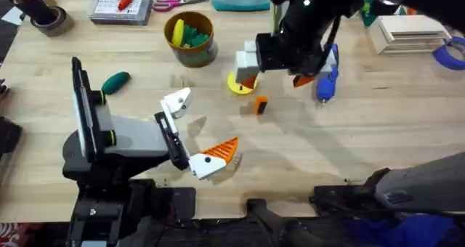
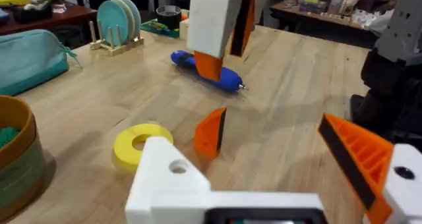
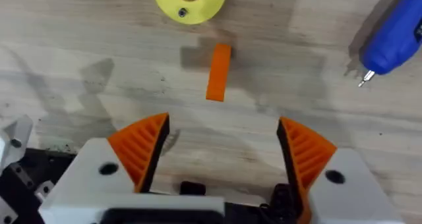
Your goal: Pick up the gripper from the table and insert it into the empty holder that is missing its gripper. Then pick up a screw, insert it into the mounting hole, and use the screwdriver to tighten it. Finally, clean up the table by picking up the vegetable and placing it into the bucket.
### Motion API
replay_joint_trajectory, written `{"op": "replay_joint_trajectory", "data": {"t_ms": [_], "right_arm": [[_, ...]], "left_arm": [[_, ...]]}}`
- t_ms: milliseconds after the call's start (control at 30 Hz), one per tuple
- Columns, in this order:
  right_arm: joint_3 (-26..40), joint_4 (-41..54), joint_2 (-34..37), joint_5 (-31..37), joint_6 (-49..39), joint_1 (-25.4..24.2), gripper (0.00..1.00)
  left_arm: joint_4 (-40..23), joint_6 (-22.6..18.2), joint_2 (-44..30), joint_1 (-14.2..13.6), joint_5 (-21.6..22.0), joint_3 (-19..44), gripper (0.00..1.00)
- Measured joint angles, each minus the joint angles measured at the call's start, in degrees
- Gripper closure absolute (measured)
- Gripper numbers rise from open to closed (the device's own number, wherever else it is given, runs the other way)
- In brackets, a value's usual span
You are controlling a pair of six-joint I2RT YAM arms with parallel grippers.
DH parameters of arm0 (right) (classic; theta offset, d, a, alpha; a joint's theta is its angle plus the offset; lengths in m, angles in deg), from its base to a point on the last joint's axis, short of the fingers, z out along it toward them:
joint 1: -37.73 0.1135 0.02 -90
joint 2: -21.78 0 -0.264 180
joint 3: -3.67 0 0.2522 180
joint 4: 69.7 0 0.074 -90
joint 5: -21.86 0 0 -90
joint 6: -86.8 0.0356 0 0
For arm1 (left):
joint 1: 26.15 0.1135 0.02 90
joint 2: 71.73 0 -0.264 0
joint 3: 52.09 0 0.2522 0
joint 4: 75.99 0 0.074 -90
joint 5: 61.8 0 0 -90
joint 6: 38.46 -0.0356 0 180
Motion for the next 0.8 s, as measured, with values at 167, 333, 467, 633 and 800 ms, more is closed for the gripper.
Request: {"op": "replay_joint_trajectory", "data": {"t_ms": [167,333,467,633,800], "right_arm": [[-0.1,-0.7,1.2,0.0,0.7,0.0,0.005],[-2.5,-2.2,1.1,0.0,1.6,0.0,0.004],[-5.8,-4.0,1.1,-0.3,2.8,0.0,0.004],[-10.8,-7.9,1.1,-0.4,4.6,0.3,0.005],[-13.8,-12.5,1.1,-0.8,5.4,0.6,0.005]], "left_arm": [[0.0,0.0,0.0,0.0,0.0,0.0,0.015],[0.0,0.0,0.0,0.0,0.0,0.0,0.015],[0.0,0.0,0.0,0.0,0.0,0.0,0.015],[0.0,0.0,0.0,0.0,0.0,0.0,0.015],[0.0,0.0,0.0,0.0,0.0,0.0,0.015]]}}
